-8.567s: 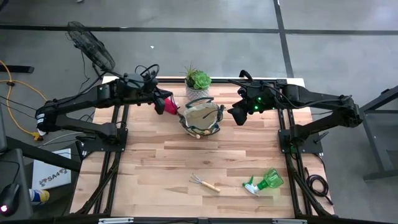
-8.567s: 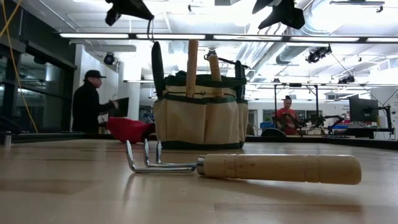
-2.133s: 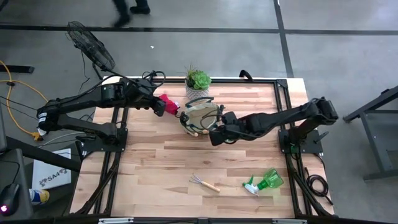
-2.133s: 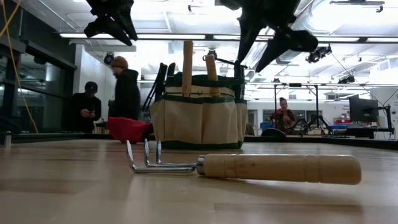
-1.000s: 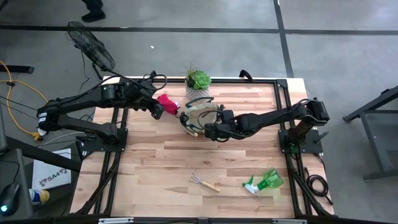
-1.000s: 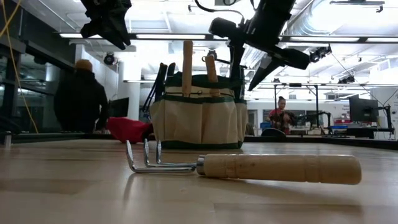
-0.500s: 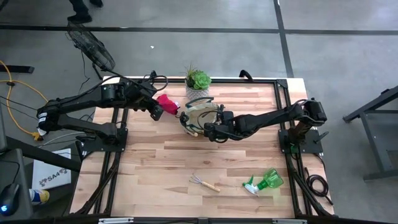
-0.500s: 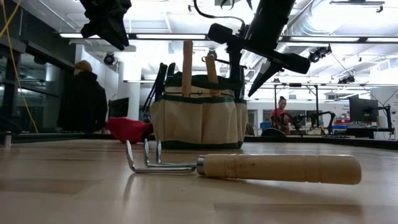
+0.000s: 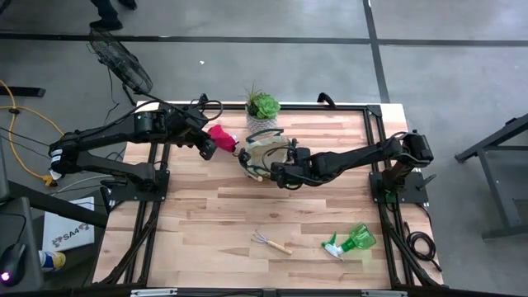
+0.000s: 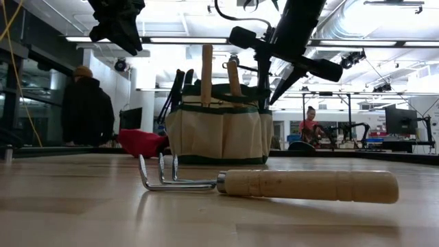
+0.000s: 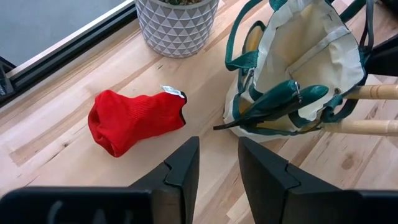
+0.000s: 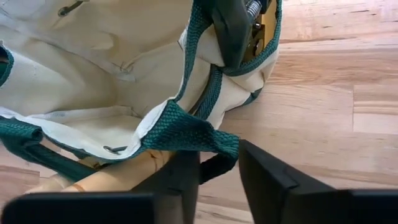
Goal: Pick & Place Garden tools in Gardening bag
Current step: Adjust the gardening bag
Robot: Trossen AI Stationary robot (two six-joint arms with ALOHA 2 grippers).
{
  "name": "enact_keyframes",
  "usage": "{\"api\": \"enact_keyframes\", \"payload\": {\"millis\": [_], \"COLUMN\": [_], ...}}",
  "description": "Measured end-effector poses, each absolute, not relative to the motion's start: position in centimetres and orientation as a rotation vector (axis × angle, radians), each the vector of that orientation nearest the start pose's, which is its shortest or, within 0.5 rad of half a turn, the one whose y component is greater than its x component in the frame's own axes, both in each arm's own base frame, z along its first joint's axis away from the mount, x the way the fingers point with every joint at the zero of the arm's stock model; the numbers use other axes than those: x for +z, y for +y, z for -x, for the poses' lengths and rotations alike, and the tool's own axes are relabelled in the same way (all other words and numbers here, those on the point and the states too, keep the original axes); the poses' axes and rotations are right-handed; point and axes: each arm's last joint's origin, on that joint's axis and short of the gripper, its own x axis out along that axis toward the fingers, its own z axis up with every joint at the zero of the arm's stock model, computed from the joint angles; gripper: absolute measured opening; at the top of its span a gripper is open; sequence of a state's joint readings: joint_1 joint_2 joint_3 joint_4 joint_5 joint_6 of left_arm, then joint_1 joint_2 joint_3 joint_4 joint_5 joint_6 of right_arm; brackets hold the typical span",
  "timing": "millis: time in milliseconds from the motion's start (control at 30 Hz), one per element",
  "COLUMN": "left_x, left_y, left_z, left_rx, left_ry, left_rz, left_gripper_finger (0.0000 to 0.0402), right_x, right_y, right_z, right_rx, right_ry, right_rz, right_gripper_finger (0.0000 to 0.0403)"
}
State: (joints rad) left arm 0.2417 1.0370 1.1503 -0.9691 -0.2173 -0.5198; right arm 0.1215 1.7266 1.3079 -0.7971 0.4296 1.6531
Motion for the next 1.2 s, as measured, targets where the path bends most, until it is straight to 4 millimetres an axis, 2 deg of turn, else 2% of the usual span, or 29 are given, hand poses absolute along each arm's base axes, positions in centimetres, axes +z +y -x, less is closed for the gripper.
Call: {"api": "enact_keyframes", "payload": {"millis": [300,567,767,1200], "left_x": [34.5,34.5,34.5,34.6], "left_y": [5.0,5.0,4.9,4.9], "left_z": [-17.8,-17.9,-17.9,-18.0], "left_rx": [0.638,0.612,0.594,0.599], "left_ry": [0.736,0.745,0.749,0.732], "left_rz": [0.491,0.485,0.492,0.509], "left_gripper_finger": [0.0106,0.0106,0.0106,0.0106], "right_x": [23.1,23.0,23.4,27.5], "right_y": [2.9,3.1,3.1,2.9], "right_z": [-34.1,-34.0,-33.3,-28.8], "right_rx": [-1.086,-1.015,-1.008,-1.003], "right_ry": [0.655,0.759,0.83,0.907], "right_rz": [-1.063,-1.027,-1.014,-0.934], "right_gripper_finger": [0.0013,0.0006,0.0005,0.0005]}}
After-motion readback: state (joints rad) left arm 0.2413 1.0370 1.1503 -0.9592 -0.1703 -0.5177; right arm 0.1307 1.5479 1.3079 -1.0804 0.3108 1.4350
